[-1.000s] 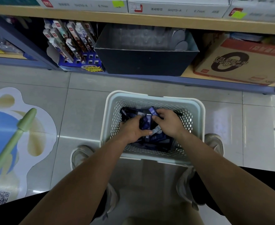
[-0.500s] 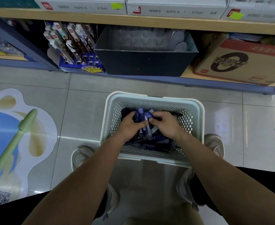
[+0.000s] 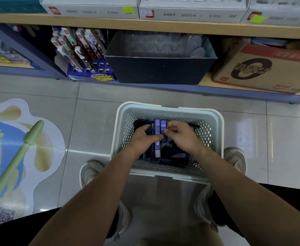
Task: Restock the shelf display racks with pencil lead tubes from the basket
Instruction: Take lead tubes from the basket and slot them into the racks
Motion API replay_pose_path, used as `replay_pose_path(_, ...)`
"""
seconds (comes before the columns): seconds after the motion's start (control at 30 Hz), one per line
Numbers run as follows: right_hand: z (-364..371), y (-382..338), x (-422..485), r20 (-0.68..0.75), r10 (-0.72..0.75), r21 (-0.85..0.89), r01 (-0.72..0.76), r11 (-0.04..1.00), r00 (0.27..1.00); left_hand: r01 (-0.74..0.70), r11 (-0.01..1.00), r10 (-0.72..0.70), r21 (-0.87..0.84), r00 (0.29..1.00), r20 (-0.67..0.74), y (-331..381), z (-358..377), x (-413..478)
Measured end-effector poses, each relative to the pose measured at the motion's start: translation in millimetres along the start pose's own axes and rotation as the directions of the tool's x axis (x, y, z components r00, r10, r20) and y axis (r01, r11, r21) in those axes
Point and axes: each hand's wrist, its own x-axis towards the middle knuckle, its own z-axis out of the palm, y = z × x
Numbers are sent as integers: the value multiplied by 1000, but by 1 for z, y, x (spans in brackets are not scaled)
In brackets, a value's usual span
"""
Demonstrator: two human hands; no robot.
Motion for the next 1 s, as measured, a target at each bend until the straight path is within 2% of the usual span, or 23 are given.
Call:
replay_pose_path(0.2,4,2,-7,-296,-2,57,20,998,955,-21,997,19,-68,999,-27,0,-1,-10)
replay_pose_path(0.27,-2,2,-8,-280,-22,54,38,998,960,-12,996,13,-94,1000,6,3,-2,-15)
replay_pose_path(0.43,-5,-4,-7,-108,-100,59,107,992,989,-8,981,31,-192,993,118,7,-4,-21)
replay_pose_path(0.53,1,-6,-8,-131,-104,94,117,989,986,10,975,19,-224,992,127,6,-3,-22)
replay_pose_path(0.7,6,1,-12,-307,2,97,29,995,952,70,965,-67,-254,998,20,-1,-7,-14)
replay_pose_path(0.9,-5,5,-14,-183,4,129,20,991,983,94,978,-101,-188,994,-28,-4,-6,-8)
replay_pose_path(1.0,-8,6,-8,-191,4,87,13,996,982,88,985,-91,-147,996,-15,-2,-4,-6)
